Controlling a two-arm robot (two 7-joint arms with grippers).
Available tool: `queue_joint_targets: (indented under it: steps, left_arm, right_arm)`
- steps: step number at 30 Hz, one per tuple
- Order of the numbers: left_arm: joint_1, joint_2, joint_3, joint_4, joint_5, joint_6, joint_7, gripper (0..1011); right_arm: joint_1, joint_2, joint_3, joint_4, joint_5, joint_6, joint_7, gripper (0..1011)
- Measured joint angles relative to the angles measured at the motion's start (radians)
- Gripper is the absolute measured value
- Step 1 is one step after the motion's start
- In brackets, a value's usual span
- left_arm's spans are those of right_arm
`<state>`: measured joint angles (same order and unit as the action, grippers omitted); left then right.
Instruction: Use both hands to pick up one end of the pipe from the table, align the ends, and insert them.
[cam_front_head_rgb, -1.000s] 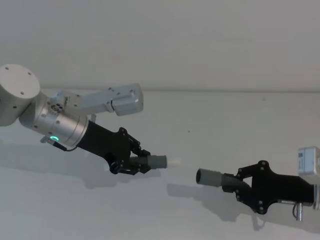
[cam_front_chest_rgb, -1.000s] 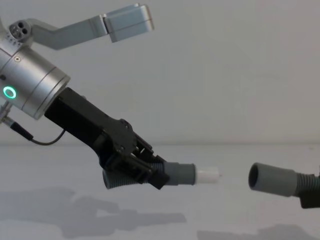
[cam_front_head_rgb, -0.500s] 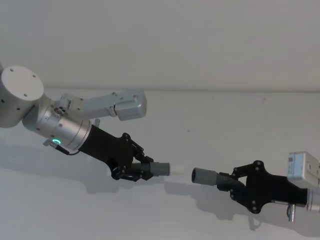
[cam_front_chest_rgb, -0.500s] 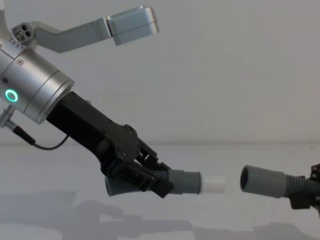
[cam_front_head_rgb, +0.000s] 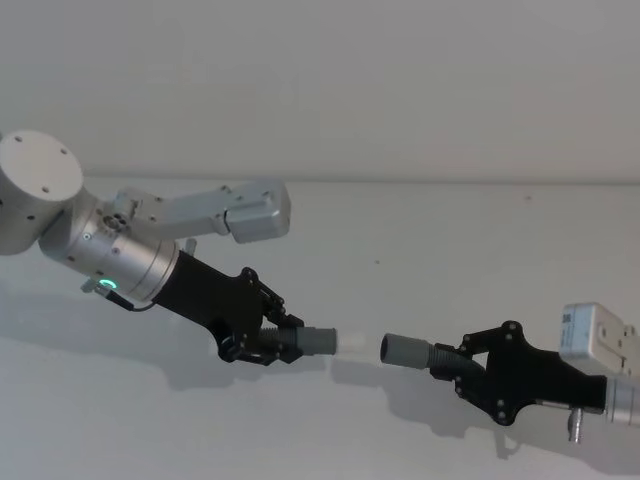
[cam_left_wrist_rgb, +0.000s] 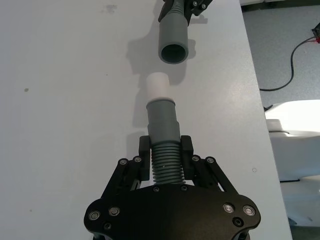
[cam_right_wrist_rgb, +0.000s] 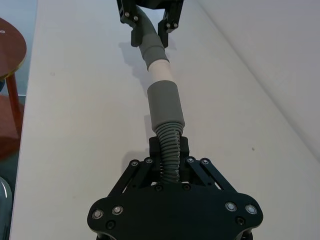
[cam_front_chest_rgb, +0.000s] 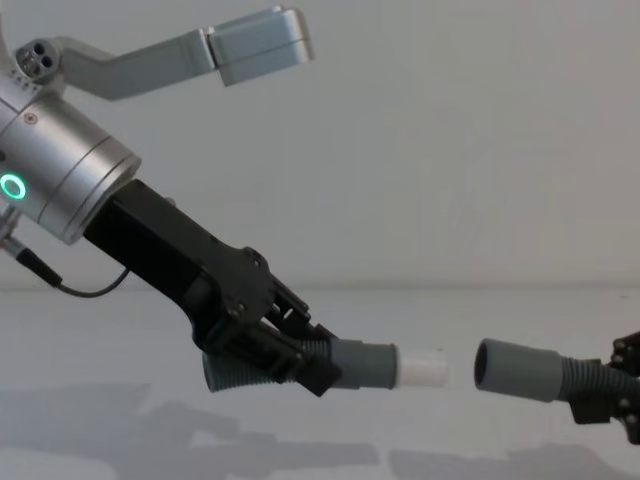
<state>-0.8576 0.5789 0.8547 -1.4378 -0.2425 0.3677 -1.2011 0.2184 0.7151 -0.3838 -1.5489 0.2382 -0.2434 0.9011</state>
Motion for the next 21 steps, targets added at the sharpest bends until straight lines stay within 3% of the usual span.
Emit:
queue_joint_targets:
  steps: [21]
  left_arm:
    - [-0.013, 0.014, 0.009, 0.002, -0.019, -0.01, -0.004, 338]
  right_arm:
    - [0.018, -0.012, -0.029, 0.014, -0.003, 0.041, -0.024, 164]
